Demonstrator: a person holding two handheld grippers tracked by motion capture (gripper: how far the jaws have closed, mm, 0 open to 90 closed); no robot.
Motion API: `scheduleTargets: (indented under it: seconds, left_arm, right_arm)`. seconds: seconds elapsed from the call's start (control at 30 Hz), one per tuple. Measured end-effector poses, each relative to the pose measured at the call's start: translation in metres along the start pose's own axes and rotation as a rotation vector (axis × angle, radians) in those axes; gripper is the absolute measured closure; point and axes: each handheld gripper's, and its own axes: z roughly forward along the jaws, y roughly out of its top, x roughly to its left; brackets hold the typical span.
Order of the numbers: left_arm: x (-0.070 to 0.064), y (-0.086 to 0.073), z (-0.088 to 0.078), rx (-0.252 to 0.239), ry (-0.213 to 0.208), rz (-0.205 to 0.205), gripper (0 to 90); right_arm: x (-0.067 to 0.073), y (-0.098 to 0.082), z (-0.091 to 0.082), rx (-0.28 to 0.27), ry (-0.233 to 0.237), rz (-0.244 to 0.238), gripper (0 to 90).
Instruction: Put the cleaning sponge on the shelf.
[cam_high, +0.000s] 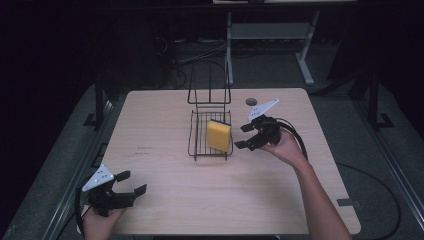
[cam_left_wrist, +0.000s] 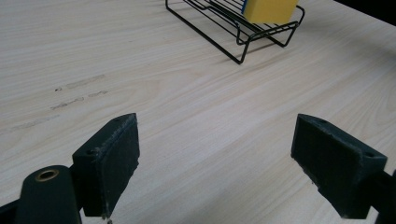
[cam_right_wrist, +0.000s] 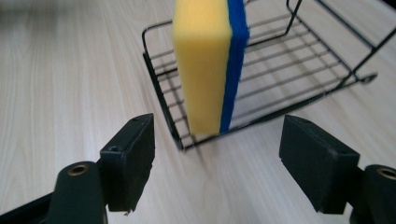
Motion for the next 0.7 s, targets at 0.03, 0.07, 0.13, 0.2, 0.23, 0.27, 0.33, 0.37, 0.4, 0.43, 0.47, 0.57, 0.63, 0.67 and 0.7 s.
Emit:
scheduleTargets:
  seconds: [0.03,0.07,0.13,0.2,0.23,0.27,0.33,0.37,0.4,0.43,0.47,0.57,0.63,0.67,0.7]
  left_arm:
    - [0.0,0.0,0.0,0.0,0.0,0.0,14.7]
    - [0.0,0.0,0.0,-0.001,0.0,-0.002,14.6]
    - [0.001,0.0,0.0,-0.001,0.0,0.0,14.7]
    - [0.001,0.0,0.0,0.001,0.0,0.0,14.7]
    - [0.001,-0.001,0.0,-0.001,-0.001,-0.001,14.7]
    - [0.001,-0.001,0.0,-0.001,-0.003,0.0,14.7]
    - [0.0,0.0,0.0,-0.001,-0.004,0.003,14.7]
    - [0.0,0.0,0.0,-0.002,-0.005,0.005,14.7]
    - [0.0,0.0,0.001,-0.001,-0.005,0.007,14.7]
    - [-0.001,0.0,0.001,0.002,-0.007,0.007,14.7]
    - [-0.001,0.0,0.002,0.002,-0.009,0.007,14.7]
    - [-0.002,0.0,0.003,0.004,-0.009,0.011,14.7]
    - [-0.002,0.0,0.002,0.004,-0.009,0.008,14.7]
    - [-0.002,0.0,0.002,0.003,-0.009,0.007,14.7]
    - [-0.002,0.0,0.002,0.004,-0.008,0.008,14.7]
  right_arm:
    - [0.0,-0.002,-0.001,0.011,0.0,0.006,24.8]
    - [0.0,-0.004,-0.003,0.008,-0.004,0.008,24.9]
    - [0.001,-0.01,-0.006,-0.002,-0.014,0.01,25.0]
    - [0.002,-0.015,-0.007,0.005,-0.014,0.015,24.8]
    - [0.002,-0.017,-0.007,0.021,-0.014,0.021,24.0]
    - [0.003,-0.019,-0.008,0.02,-0.018,0.03,24.1]
    - [0.004,-0.024,-0.01,0.017,-0.024,0.031,24.2]
    - [0.005,-0.026,-0.011,0.019,-0.028,0.035,24.2]
    - [0.006,-0.028,-0.012,0.023,-0.029,0.038,24.1]
    - [0.006,-0.03,-0.013,0.032,-0.028,0.035,23.7]
    - [0.007,-0.031,-0.014,0.038,-0.03,0.044,23.5]
    - [0.008,-0.037,-0.02,0.028,-0.04,0.05,23.6]
    - [0.009,-0.038,-0.021,0.028,-0.044,0.055,23.6]
    - [0.009,-0.04,-0.022,0.027,-0.045,0.059,23.6]
    - [0.009,-0.042,-0.023,0.023,-0.046,0.06,23.6]
